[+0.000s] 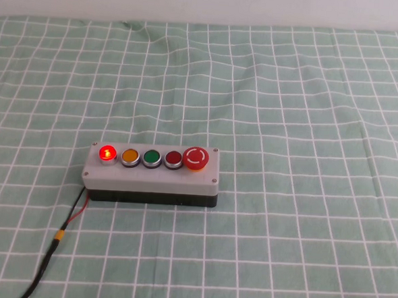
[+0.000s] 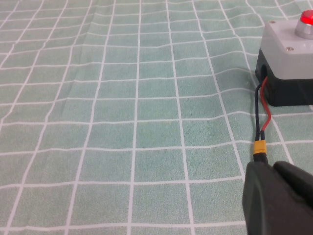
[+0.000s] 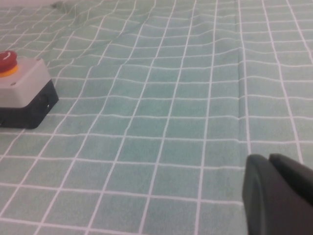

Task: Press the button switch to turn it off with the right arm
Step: 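Press the lit red button on the button box to turn it off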

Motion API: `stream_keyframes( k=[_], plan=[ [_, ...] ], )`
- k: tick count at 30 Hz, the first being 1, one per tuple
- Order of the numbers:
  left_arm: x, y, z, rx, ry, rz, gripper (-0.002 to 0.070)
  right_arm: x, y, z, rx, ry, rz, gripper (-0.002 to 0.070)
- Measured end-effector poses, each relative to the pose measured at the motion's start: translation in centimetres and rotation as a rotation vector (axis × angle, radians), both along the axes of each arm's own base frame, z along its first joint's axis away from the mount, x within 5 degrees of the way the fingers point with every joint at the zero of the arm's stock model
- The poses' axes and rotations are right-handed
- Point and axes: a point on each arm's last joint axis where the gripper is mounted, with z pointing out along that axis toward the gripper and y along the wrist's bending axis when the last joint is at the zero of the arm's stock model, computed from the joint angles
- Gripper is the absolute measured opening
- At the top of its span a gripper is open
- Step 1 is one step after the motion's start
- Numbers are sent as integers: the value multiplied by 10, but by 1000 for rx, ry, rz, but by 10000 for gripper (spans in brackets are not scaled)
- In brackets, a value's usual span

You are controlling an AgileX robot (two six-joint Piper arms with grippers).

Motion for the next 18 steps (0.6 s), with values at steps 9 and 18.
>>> stream_keyframes(
  k=[9,18],
  plan=[
    [0,0,0,0,0,0,-3,5,-13,20,81,-214,-161,-16],
    [0,0,0,0,0,0,-3,0,-43,51,202,-564,-471,-16]
  ],
)
